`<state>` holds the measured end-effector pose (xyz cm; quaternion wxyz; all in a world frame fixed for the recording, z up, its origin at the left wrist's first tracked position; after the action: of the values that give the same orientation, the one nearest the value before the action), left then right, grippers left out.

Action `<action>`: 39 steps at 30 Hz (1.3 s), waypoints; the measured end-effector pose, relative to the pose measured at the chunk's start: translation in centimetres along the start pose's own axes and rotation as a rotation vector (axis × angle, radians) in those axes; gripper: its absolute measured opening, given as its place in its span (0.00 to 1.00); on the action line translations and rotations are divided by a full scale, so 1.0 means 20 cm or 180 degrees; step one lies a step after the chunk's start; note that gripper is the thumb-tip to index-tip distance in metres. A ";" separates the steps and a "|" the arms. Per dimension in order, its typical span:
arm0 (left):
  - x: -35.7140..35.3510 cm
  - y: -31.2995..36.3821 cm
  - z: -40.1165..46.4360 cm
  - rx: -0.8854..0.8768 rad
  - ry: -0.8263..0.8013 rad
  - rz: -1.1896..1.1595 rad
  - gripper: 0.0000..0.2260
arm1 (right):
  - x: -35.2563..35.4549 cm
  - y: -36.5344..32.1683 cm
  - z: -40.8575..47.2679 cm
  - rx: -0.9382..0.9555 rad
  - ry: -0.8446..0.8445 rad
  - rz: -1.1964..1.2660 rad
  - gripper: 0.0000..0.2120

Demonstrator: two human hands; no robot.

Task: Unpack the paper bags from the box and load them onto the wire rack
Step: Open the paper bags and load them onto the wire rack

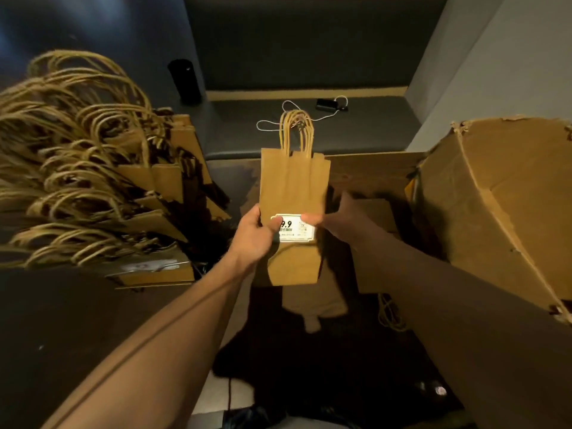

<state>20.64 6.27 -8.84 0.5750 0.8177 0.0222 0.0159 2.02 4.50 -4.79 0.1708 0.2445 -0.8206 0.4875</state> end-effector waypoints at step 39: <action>1.02 -0.42 -0.34 0.0608 -0.0257 0.2049 0.28 | -0.86 -0.48 -0.15 0.1138 -0.0989 0.1558 0.07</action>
<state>40.43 16.59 -14.53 0.4617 0.8329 -0.2585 0.1620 21.78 7.34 -5.54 -0.1239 0.1378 -0.7728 0.6070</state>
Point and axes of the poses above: each hand's wrist, its own z-axis towards the middle knuckle, its own x-axis out of the back of the hand, y = z × x, the point moved 6 cm from there along z, towards the middle knuckle, and after that the axes turned 2 degrees about -z, right-handed, at the moved point
